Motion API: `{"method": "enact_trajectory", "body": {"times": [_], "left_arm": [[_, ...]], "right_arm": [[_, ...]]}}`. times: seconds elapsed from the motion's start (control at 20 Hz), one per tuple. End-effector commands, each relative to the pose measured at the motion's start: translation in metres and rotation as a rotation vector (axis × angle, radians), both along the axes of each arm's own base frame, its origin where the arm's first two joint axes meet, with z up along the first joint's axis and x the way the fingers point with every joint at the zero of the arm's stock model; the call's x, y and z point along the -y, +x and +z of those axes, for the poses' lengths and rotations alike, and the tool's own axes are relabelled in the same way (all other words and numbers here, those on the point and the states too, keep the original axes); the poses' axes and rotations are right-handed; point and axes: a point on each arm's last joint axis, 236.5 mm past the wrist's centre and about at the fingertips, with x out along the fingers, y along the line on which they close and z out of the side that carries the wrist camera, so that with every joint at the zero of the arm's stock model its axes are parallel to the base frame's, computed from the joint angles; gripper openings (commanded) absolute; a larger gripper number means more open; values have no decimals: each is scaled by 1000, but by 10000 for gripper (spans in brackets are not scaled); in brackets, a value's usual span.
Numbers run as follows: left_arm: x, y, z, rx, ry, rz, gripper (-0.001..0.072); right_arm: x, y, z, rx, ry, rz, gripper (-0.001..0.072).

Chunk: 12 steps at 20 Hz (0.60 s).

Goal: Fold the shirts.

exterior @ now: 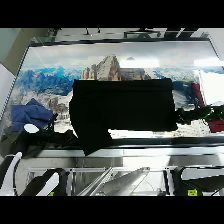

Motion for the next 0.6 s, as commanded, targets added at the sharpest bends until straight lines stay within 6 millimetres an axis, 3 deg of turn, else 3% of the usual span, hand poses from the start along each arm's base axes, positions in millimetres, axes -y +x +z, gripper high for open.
{"method": "enact_trajectory", "body": {"times": [0.0, 0.2, 0.35, 0.45, 0.55], "left_arm": [[-6, 5, -24, 18, 39, 81, 262], [19, 45, -30, 120, -123, 149, 261], [37, 62, -26, 151, -255, 191, 259], [48, 58, -17, 142, -324, 135, 11], [54, 60, -4, 152, -370, 105, 16]], "right_arm": [[-6, 0, -8, 5, -40, 45, 382], [-9, -4, -6, -3, -25, 59, 382], [-13, -9, -3, -17, -5, 74, 381], [-12, -13, -1, -28, 3, 82, 370], [-10, -20, 1, -48, 17, 90, 307]]}}
